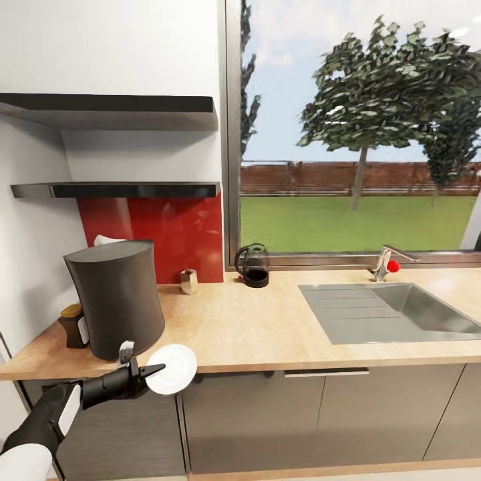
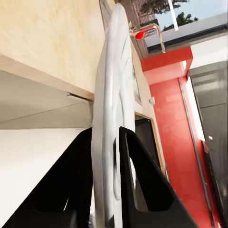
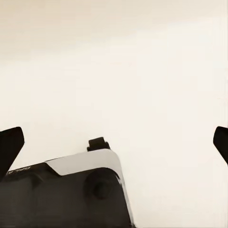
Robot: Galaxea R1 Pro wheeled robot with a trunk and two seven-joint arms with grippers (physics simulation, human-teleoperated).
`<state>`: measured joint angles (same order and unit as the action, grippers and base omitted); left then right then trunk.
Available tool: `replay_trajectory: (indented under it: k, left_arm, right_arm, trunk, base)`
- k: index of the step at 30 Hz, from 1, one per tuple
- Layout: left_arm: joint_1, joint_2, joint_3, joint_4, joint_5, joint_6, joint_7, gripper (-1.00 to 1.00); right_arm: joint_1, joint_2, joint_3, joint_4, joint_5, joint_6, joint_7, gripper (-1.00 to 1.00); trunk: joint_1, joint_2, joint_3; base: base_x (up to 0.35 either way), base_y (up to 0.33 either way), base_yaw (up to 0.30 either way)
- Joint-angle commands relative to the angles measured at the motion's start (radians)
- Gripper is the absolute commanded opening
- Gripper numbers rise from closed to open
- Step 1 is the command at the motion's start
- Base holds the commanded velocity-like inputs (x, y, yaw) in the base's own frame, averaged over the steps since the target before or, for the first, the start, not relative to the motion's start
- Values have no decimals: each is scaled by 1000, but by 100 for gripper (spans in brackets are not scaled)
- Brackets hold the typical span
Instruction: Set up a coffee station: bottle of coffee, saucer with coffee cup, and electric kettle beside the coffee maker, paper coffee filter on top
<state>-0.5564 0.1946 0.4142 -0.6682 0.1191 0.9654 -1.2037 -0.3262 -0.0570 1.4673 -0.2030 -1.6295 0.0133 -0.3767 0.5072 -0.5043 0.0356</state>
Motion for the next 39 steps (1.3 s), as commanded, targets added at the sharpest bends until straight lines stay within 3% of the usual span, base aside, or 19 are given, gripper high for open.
replay_trajectory:
  k: [1, 2, 3, 4, 8, 19, 25, 33, 36, 37, 39]
  left_arm:
    - [0, -7, 9, 1, 7, 2, 7, -100]
    - [0, -16, 24, 1, 12, -1, 19, -100]
    - [-1, -38, 60, 1, 16, -13, 51, -100]
    - [-2, -57, 95, 1, 18, -27, 82, -100]
    - [4, -37, 93, -10, 24, -1, 57, -100]
    - [4, -47, 146, -21, 75, 23, 62, -100]
    - [4, -47, 146, -19, 107, 22, 63, -100]
    - [4, -52, 146, -19, 103, 22, 66, -100]
    - [4, -65, 149, -19, 97, 1, 96, -100]
    - [4, -81, 151, -18, 102, -53, 151, -100]
    - [4, -104, 153, -18, 104, -106, 189, -100]
  right_arm:
    - [-1, -9, 8, 34, -25, 3, 61, 100]
    - [-1, -17, 7, 66, -38, 3, 124, 100]
    - [-1, -26, 7, 105, -48, 4, 207, 100]
    - [-1, -31, 6, 124, -52, 4, 246, 100]
    - [-3, -23, 11, 131, -52, 6, 241, 100]
    - [-5, -36, 14, 135, -49, 7, 244, 100]
    - [-4, -44, 17, 135, -44, 8, 246, 100]
    - [-4, -53, 19, 134, -16, 14, 246, 100]
    - [-4, -53, 21, 134, -3, 14, 246, 100]
    - [-3, -53, 22, 134, 0, 14, 246, 100]
    - [-2, -54, 22, 134, 1, 14, 246, 100]
  trunk:
    - [0, -1, 0]
    - [0, -1, 0]
    - [0, -1, 0]
    - [0, -1, 0]
    - [0, -1, 0]
    - [0, -1, 0]
    - [0, -1, 0]
    - [0, -1, 0]
    - [0, -1, -1]
    - [0, -1, -1]
    - [0, -1, -1]
  base:
    - [0, 0, 0]
    - [0, 0, 0]
    - [0, 0, 0]
    - [0, 0, 0]
    - [0, 0, 0]
    - [135, -69, 0]
    - [277, -174, 1]
    - [98, -57, 225]
    - [3, -2, 169]
    - [1, 0, 34]
    - [0, 0, 18]
